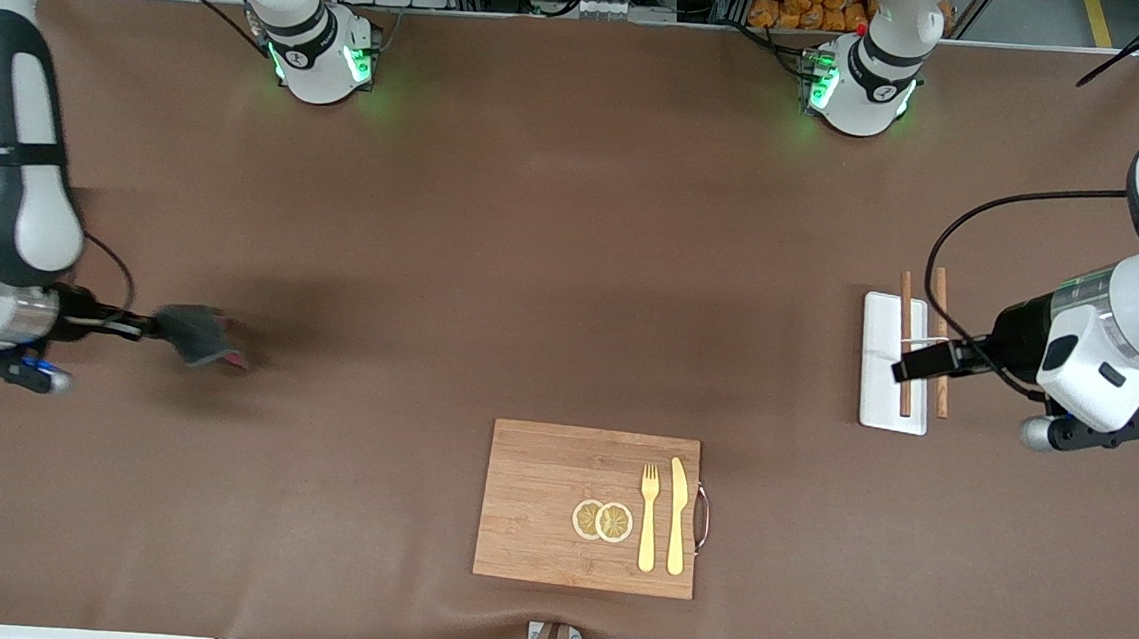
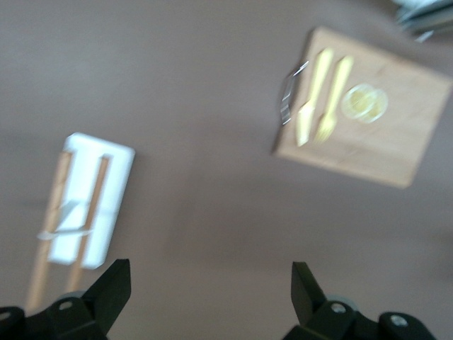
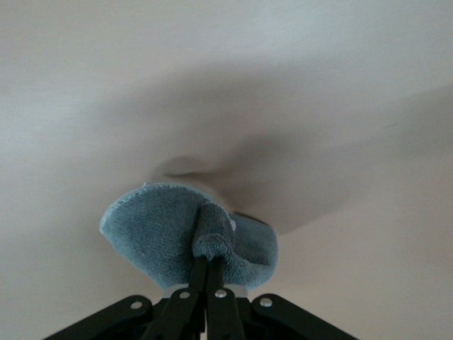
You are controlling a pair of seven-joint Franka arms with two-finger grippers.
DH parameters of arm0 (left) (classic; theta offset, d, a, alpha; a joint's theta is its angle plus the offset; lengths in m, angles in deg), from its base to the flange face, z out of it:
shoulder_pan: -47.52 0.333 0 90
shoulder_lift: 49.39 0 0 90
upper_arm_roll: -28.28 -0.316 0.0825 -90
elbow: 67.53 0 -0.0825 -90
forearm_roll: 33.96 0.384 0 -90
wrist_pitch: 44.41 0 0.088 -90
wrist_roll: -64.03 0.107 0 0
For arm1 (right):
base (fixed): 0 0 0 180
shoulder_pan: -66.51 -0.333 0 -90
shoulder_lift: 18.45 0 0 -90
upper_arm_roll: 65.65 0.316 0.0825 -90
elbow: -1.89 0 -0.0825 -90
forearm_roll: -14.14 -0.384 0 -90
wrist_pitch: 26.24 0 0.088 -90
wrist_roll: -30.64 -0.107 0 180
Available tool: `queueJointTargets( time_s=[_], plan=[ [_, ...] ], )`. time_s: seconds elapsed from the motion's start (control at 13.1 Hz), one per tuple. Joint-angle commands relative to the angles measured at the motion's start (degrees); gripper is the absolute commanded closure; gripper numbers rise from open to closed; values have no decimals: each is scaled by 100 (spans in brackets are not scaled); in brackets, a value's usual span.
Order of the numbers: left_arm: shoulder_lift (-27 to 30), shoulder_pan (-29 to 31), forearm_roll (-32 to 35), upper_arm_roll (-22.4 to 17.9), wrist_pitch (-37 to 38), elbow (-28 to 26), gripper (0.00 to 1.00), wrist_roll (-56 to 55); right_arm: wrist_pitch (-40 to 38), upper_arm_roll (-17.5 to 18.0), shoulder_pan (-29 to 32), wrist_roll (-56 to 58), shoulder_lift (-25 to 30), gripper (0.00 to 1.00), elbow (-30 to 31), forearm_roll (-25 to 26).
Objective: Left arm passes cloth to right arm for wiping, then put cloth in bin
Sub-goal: 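Wipe the table with the cloth while the left gripper withdraws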
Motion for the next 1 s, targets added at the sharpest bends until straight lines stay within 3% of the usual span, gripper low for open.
queueJointTargets(
  time_s=[0.0,0.23,0.46,0.54,0.61,0.92],
  plan=[
    [561,-20,314,72,360,-612,0,316,-18,139,562,837,16,100,-285,575],
    [1114,208,314,72,466,-1088,0,494,-1,139,845,1332,25,100,-445,823],
    [1475,200,314,-33,659,-1334,0,573,-10,148,609,1071,16,100,-261,744],
    [1668,104,306,-233,659,-1492,0,747,-1,157,434,860,-1,100,-121,700],
    [1870,-210,306,-479,659,-1685,0,897,-1,165,232,501,-1,100,-15,596],
    [2214,-1845,314,-2385,651,-1854,0,1512,-1,174,-979,-1203,60,100,302,-97]
  ],
)
